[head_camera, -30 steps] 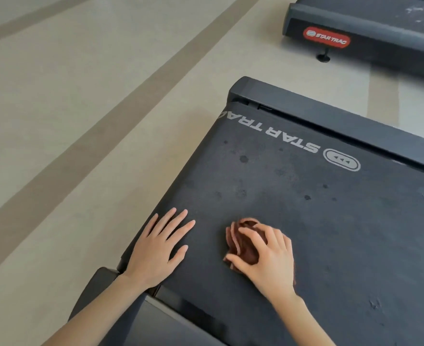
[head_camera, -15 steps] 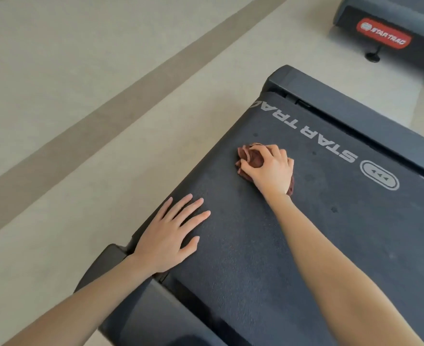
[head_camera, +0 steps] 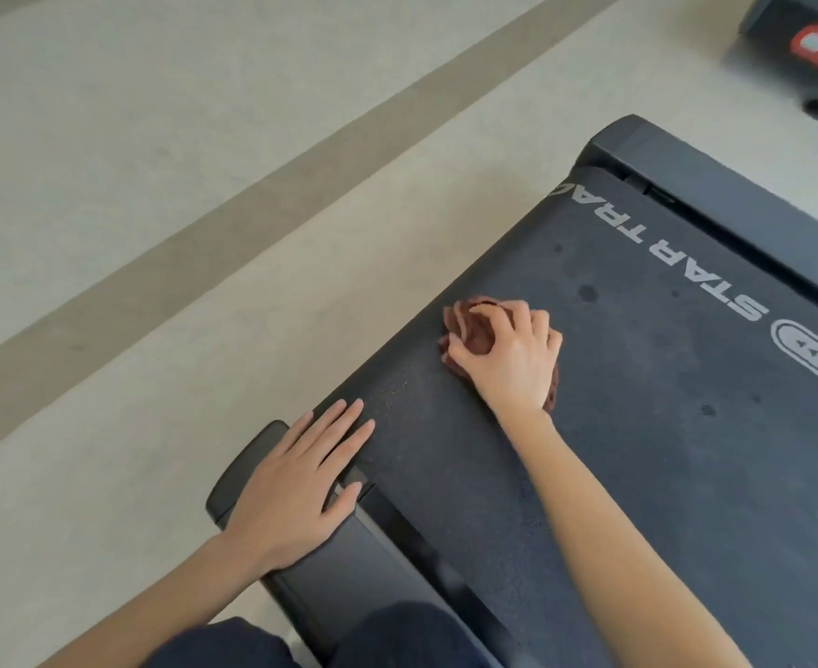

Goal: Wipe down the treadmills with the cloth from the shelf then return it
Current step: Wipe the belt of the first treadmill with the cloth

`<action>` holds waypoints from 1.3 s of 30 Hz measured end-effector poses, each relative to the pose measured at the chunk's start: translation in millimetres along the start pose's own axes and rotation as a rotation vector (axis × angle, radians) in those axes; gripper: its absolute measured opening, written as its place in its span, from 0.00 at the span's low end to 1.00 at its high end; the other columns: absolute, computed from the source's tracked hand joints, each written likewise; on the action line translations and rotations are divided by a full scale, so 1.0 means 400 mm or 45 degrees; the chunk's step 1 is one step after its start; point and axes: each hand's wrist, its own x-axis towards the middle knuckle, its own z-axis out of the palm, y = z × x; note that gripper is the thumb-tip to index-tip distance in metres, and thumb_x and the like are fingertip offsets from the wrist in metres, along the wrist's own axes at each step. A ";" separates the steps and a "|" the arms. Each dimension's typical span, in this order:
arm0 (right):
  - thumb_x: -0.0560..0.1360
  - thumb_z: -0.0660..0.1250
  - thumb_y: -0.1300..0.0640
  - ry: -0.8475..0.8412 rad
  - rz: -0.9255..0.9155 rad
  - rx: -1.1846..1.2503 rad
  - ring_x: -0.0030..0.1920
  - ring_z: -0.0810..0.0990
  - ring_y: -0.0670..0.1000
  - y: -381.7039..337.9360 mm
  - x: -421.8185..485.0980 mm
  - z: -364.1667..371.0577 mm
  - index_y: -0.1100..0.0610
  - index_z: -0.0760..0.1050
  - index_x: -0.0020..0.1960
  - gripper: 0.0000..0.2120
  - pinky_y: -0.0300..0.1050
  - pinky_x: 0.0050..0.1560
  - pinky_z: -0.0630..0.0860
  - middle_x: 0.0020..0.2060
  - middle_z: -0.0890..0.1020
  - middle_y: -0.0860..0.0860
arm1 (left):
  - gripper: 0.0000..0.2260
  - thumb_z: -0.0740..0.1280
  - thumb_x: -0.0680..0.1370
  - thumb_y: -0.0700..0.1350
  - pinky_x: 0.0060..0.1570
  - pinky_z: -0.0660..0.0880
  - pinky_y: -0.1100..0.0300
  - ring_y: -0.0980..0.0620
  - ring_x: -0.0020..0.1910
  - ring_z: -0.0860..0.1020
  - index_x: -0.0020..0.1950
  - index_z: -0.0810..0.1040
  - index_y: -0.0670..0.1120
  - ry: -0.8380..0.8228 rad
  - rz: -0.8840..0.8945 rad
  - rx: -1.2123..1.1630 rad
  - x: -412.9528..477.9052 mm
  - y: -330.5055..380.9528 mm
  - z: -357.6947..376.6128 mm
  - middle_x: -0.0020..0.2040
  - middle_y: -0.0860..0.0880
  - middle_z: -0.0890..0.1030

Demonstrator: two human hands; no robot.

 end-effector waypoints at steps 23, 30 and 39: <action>0.63 0.72 0.42 -0.142 -0.384 0.175 0.47 0.77 0.52 0.048 -0.445 -0.203 0.47 0.79 0.51 0.18 0.47 0.48 0.68 0.48 0.80 0.46 | 0.26 0.57 0.80 0.52 0.74 0.45 0.55 0.50 0.76 0.55 0.76 0.58 0.44 0.124 -0.016 0.024 0.046 0.008 -0.005 0.76 0.47 0.58; 0.66 0.68 0.37 -0.002 -0.079 0.004 0.45 0.77 0.52 0.138 -0.340 -0.163 0.46 0.78 0.50 0.18 0.48 0.49 0.68 0.46 0.79 0.46 | 0.27 0.48 0.81 0.56 0.74 0.42 0.52 0.51 0.77 0.44 0.78 0.50 0.46 0.096 0.244 0.182 0.285 0.160 0.037 0.78 0.49 0.48; 0.65 0.67 0.37 0.109 0.438 -0.140 0.46 0.76 0.54 0.142 -0.376 -0.204 0.48 0.80 0.50 0.19 0.50 0.50 0.67 0.46 0.79 0.49 | 0.28 0.51 0.80 0.57 0.74 0.52 0.45 0.47 0.76 0.51 0.76 0.56 0.45 0.146 0.229 0.234 0.306 0.190 0.071 0.77 0.45 0.55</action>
